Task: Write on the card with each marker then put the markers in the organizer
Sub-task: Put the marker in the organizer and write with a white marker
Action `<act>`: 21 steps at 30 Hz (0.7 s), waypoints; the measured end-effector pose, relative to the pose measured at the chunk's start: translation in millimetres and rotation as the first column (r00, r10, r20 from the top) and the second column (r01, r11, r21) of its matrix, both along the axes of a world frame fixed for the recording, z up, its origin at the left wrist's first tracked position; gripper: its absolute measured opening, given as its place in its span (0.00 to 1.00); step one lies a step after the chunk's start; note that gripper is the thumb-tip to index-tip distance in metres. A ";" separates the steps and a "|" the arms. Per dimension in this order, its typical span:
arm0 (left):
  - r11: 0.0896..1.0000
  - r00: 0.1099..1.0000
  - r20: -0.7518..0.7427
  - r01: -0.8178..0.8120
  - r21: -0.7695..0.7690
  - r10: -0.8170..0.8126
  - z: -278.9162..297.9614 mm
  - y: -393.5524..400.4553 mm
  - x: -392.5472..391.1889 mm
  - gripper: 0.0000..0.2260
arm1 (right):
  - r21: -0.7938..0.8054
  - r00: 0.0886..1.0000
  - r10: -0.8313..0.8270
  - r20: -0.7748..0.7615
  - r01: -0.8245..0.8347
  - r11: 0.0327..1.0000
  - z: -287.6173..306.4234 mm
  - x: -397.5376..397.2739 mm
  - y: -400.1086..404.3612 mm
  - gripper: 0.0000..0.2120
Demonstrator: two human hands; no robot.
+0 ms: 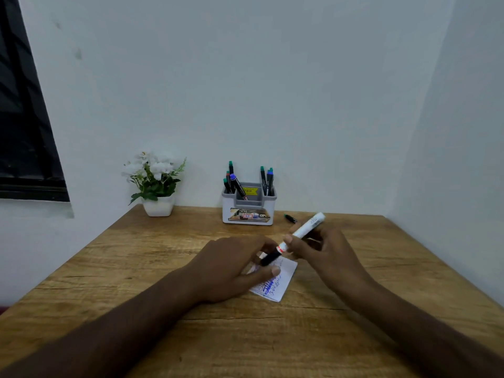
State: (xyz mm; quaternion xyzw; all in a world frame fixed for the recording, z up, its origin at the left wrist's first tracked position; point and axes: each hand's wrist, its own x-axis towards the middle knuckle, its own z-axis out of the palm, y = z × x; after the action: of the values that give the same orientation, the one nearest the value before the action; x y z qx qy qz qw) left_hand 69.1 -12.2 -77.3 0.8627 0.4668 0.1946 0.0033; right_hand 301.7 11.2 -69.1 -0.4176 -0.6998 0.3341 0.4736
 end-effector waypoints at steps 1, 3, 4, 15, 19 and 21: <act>1.000 1.000 -0.022 -0.014 0.024 0.015 -0.1 -0.9 2.9 0.22 | -0.024 0.999 0.032 -0.037 -0.033 0.999 -2.4 -3.1 -2.1 0.10; 0.998 0.997 -0.074 -0.028 0.060 0.032 -0.9 -0.7 6.0 0.21 | -0.053 0.995 0.068 -0.074 -0.072 0.996 -4.7 -7.8 -3.8 0.09; 0.997 0.995 -0.089 -0.034 0.072 0.040 -2.3 0.3 6.2 0.20 | -0.064 0.993 0.083 -0.087 -0.089 0.994 -5.2 -9.1 -4.4 0.09; 0.993 0.993 -0.085 -0.069 0.092 0.077 -9.1 10.3 -1.4 0.23 | -0.133 0.940 0.164 -0.300 -0.211 0.968 -3.9 -12.9 -10.0 0.16; 0.996 0.997 -0.064 -0.039 0.080 0.044 -10.4 11.1 -5.3 0.16 | -0.149 0.917 0.227 -0.330 -0.287 0.946 -8.3 -10.8 -8.9 0.17; 0.996 0.998 -0.057 -0.032 0.078 0.037 -10.0 12.2 -6.7 0.13 | -0.166 0.900 0.229 -0.370 -0.307 0.937 -9.3 -10.7 -9.5 0.15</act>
State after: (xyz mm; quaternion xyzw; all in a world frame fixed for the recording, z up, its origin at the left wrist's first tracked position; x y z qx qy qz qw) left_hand 62.4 0.0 -87.4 0.8593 0.4737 0.1871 -0.0471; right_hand 291.0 1.7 -78.5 -0.3014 -0.6155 0.5397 0.4889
